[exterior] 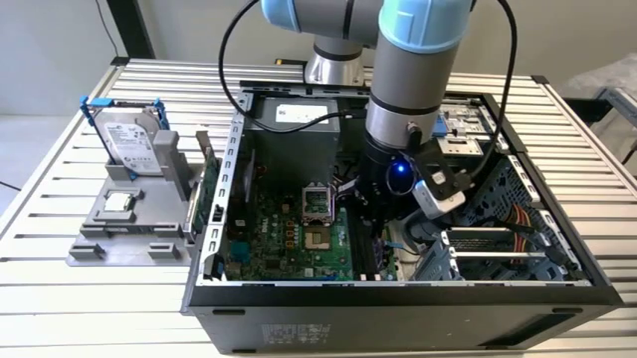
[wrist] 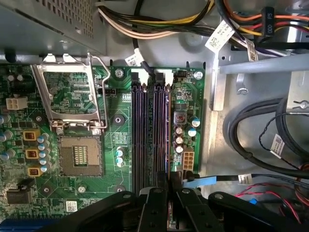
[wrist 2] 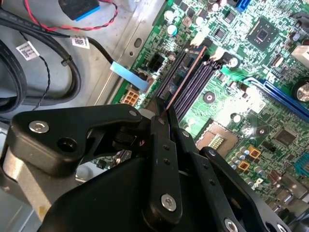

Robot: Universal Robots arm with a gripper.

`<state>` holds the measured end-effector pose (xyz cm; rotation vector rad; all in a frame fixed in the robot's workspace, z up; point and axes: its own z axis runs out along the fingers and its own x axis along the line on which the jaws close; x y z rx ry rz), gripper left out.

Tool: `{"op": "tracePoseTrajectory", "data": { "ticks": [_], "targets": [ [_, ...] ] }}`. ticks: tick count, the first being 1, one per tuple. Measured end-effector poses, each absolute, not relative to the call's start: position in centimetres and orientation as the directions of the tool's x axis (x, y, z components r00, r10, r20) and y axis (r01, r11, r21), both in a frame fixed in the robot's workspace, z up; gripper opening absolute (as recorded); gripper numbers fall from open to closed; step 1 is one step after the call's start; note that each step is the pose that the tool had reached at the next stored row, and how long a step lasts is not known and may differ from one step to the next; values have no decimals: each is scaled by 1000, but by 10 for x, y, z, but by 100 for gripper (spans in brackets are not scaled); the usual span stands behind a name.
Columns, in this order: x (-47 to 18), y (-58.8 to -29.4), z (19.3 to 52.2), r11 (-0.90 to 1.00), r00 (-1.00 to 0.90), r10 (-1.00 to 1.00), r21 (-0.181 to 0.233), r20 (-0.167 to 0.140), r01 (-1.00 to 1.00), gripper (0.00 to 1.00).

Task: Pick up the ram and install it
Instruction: 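Insert the ram into the slot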

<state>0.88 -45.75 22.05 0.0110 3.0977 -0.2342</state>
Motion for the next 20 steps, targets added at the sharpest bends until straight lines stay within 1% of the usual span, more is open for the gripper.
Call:
{"op": "tracePoseTrajectory", "data": {
  "ticks": [20],
  "targets": [
    [10,-455,215,988,-999,12,-151,-35,17,0]
  ]
}}
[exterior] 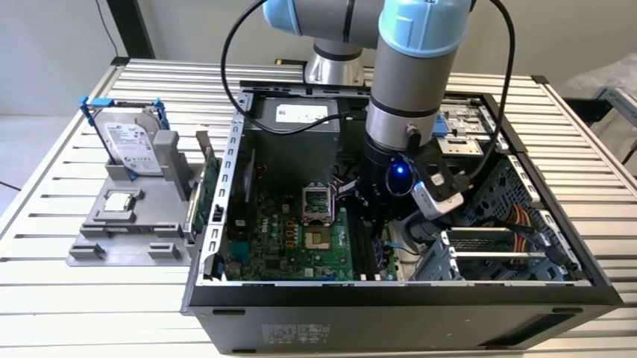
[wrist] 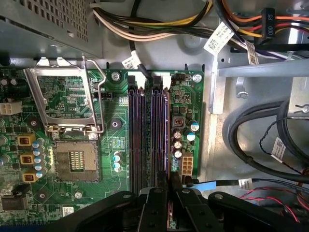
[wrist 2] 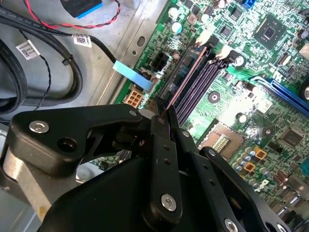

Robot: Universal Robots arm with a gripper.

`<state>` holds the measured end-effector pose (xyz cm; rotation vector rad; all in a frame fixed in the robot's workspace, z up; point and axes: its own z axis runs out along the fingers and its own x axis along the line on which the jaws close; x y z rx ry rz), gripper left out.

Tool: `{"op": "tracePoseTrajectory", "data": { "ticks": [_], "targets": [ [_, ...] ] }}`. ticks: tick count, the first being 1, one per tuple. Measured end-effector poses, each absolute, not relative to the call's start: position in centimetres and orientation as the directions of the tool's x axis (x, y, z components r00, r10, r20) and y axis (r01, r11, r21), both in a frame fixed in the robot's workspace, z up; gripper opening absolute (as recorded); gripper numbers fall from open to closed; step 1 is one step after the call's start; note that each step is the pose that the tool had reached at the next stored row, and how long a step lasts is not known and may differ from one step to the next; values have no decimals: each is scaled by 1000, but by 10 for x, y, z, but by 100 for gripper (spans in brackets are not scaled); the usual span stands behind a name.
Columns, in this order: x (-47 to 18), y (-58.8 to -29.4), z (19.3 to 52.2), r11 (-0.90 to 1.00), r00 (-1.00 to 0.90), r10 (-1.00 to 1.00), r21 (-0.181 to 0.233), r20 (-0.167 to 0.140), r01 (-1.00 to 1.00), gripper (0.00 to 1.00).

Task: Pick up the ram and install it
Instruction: 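Insert the ram into the slot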

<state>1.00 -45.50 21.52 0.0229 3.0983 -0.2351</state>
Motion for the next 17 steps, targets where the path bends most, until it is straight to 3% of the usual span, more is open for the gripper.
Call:
{"op": "tracePoseTrajectory", "data": {
  "ticks": [17],
  "targets": [
    [10,-455,215,988,-999,20,-150,-35,25,0]
  ]
}}
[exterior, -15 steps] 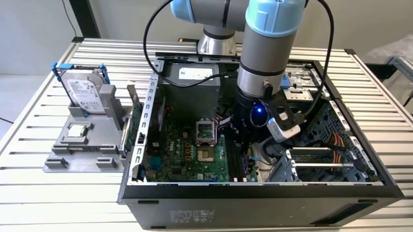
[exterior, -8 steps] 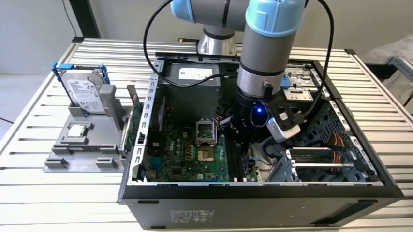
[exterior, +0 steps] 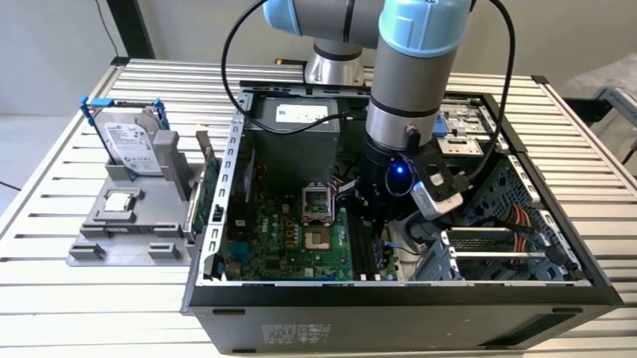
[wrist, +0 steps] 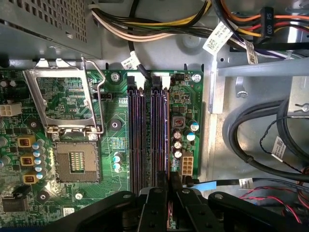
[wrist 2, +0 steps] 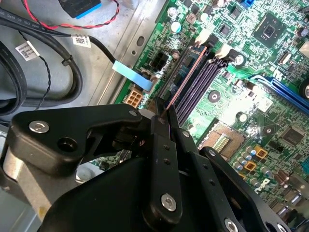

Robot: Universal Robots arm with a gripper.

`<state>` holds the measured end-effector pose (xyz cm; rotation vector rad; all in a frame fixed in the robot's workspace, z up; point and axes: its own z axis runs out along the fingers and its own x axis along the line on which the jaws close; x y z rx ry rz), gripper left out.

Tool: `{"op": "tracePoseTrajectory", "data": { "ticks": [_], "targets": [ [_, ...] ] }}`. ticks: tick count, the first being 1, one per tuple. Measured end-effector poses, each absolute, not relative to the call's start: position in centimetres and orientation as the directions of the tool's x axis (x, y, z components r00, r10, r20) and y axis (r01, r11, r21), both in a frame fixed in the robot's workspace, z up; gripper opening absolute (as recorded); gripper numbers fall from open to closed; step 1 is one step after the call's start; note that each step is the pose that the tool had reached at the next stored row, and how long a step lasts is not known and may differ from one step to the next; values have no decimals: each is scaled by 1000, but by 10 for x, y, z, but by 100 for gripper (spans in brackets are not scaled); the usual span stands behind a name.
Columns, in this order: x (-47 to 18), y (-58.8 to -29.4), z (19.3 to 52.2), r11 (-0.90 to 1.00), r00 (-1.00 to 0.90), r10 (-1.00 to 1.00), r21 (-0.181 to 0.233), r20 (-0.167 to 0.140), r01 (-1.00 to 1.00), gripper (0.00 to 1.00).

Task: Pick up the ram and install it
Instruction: 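Insert the ram into the slot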

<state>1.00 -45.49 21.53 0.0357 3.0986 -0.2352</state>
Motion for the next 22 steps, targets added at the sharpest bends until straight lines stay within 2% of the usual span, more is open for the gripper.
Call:
{"op": "tracePoseTrajectory", "data": {
  "ticks": [21,22],
  "targets": [
    [10,-455,212,987,-998,54,-151,-35,59,0],
    [10,-455,212,987,-998,54,-151,-36,59,100]
  ]
}}
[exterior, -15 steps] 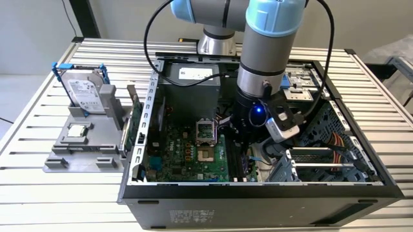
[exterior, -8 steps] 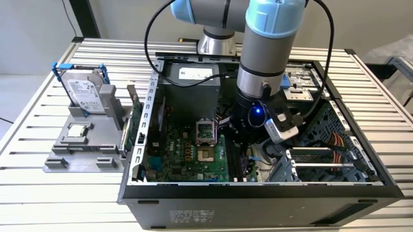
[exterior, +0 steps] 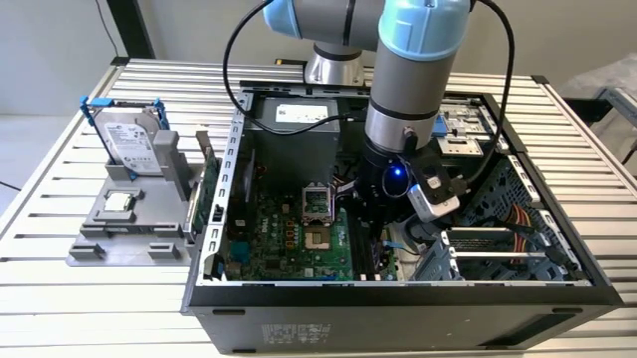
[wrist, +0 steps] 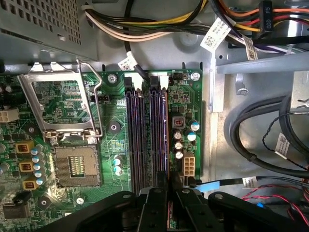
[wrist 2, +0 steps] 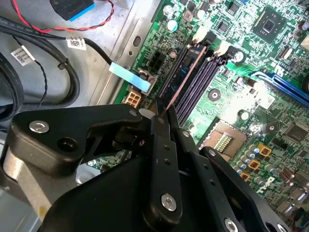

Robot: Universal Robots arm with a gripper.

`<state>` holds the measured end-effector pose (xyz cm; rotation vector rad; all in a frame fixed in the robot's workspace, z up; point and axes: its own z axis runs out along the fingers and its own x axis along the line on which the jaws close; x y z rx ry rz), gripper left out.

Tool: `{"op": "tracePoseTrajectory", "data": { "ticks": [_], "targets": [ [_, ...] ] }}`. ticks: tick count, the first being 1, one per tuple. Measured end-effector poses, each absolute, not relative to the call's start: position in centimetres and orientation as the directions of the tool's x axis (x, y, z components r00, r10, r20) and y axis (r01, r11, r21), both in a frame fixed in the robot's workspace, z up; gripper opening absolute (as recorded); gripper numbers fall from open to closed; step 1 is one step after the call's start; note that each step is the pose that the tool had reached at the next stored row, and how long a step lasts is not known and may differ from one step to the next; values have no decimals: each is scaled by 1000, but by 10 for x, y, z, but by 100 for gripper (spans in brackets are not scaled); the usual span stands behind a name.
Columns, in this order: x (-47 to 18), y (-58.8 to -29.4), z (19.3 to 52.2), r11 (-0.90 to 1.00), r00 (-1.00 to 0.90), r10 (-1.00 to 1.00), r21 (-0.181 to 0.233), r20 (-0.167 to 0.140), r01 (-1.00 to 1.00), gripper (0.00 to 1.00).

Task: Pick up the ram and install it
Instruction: 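Insert the ram into the slot, then press down the ram until it locks into place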

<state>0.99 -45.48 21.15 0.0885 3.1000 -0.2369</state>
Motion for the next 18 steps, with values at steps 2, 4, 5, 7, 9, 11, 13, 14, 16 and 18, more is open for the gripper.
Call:
{"op": "tracePoseTrajectory", "data": {
  "ticks": [2,4,5,7,9,11,13,14,16,18],
  "targets": [
    [10,-455,215,987,-998,54,-151,-35,59,100],
    [10,-455,224,987,-998,54,-151,-35,59,100],
    [10,-455,229,987,-998,54,-151,-35,59,100],
    [10,-455,238,987,-998,54,-151,-35,59,100],
    [10,-455,247,987,-998,54,-151,-35,59,100],
    [10,-455,250,987,-998,54,-151,-35,59,100],
    [10,-455,250,987,-998,54,-151,-35,59,0],
    [10,-455,251,987,-998,54,-151,-35,59,0],
    [10,-455,251,987,-998,54,-151,-35,59,0],
    [10,-455,251,987,-998,54,-151,-35,59,0]
  ]
}}
